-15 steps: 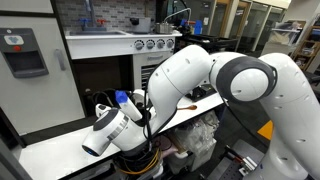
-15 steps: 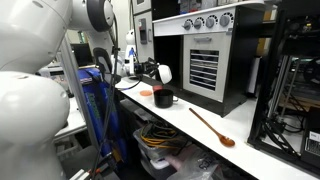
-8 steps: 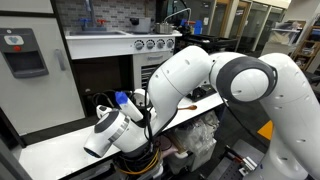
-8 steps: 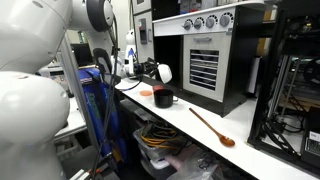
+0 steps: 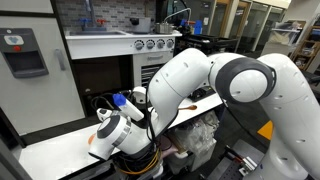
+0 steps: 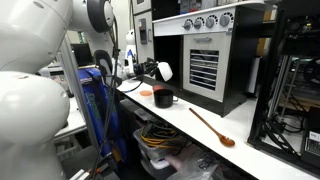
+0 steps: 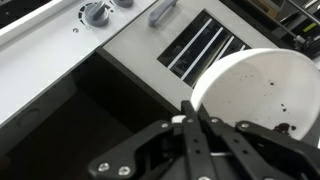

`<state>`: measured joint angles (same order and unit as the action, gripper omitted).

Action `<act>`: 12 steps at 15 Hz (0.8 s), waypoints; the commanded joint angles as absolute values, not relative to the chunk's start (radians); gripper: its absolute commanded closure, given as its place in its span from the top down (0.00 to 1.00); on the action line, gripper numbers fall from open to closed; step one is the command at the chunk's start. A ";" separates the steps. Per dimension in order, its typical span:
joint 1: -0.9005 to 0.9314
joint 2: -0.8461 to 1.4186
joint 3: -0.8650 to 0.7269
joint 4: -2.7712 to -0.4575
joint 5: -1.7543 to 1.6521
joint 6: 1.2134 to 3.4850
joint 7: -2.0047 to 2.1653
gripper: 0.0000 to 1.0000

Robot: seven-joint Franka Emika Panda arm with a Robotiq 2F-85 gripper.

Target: Pour the contents from the white bowl into the black cup then put the white bowl on the shelf

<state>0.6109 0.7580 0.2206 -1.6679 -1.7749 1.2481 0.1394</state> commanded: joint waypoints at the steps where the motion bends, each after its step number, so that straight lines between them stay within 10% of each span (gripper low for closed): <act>1: 0.614 0.766 0.222 -1.682 -1.820 1.213 0.102 0.01; 12: 0.613 0.771 0.227 -1.703 -1.854 1.175 0.090 0.01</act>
<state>0.6121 0.7712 0.2207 -1.6885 -1.8272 1.2025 0.1152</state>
